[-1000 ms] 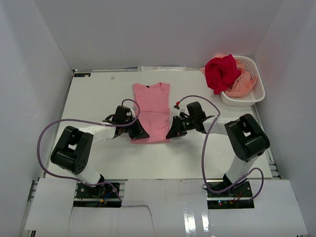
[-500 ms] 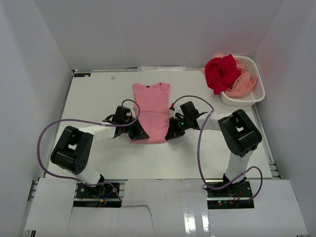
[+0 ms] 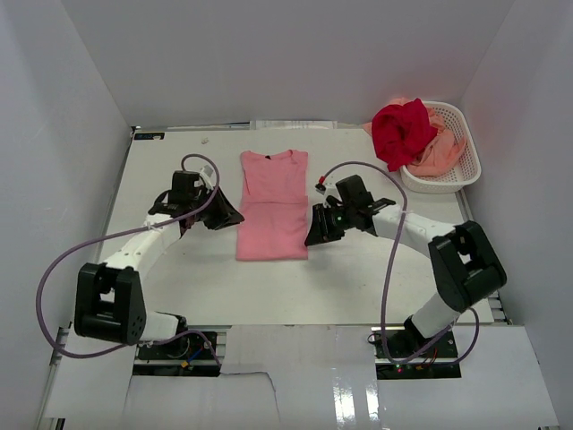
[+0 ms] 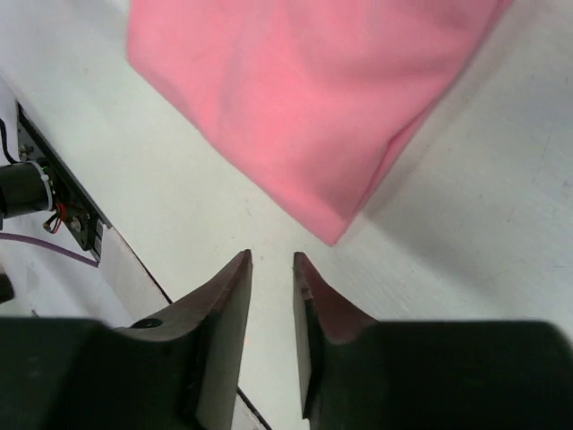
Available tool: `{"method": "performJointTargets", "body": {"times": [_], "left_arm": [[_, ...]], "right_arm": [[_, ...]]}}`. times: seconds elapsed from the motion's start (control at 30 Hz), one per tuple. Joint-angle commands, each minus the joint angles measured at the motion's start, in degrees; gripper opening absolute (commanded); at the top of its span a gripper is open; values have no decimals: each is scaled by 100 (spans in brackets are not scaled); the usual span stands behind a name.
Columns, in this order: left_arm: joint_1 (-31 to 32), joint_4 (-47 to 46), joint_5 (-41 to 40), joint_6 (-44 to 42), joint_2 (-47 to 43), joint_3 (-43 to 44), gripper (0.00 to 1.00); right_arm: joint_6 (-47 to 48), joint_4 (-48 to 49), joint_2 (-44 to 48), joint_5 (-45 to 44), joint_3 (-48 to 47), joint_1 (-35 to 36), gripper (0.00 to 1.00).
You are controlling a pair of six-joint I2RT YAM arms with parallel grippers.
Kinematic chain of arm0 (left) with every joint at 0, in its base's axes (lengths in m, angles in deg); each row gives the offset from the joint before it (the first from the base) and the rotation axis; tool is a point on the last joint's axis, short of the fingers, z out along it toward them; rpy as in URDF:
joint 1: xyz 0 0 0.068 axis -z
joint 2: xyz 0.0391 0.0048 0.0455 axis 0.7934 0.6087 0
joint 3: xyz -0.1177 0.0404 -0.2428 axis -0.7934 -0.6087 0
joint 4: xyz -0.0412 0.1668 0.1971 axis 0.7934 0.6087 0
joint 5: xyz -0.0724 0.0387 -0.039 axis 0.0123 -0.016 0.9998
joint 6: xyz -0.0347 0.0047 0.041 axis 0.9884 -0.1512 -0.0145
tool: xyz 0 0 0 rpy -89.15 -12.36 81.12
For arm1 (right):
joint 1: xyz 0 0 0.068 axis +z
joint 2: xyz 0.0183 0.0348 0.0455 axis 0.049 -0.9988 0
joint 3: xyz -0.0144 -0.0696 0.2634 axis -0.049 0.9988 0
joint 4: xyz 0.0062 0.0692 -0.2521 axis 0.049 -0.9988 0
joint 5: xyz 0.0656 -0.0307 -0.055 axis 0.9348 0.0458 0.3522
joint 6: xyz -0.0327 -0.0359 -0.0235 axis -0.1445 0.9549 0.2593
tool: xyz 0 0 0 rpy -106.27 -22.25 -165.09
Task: Fold and stack the t-shirts
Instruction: Fold the folded rectangular tshirt in 1/3 of the way, then grab one side of the 2/3 rectangular tshirt with both arms
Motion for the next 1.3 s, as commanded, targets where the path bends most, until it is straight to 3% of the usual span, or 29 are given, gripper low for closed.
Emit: {"method": "performJointTargets", "body": {"times": [0.0,0.07,0.13,0.2,0.27,0.4,0.73,1.03,1.27], "left_arm": [[-67,729,-276,-381,-643,140,36],[-94,932,-426,-407,-950,52,46],[-111,1002,-550,-320,-1101,-167,50],[-198,1029,-533,-127,-1181,-500,76],[-321,898,-253,137,-1128,-747,91],[-647,406,547,392,-856,-1257,97],[-691,-69,171,910,-1057,-1715,96],[-700,-1045,153,2087,-838,-2514,93],[-700,-1221,-119,2282,-917,-2673,92]], "right_arm": [[-81,-119,727,-56,86,5,34],[-344,-40,922,-21,446,13,37],[-677,327,1133,233,780,5,44],[-880,600,1195,540,1237,5,56],[-1162,988,1178,630,1588,5,62],[-1689,1646,1169,683,2002,5,82],[-2990,3044,853,191,2451,48,77],[-3614,3756,71,-301,2337,312,72],[-3405,3187,-149,-1224,1925,620,72]]}}
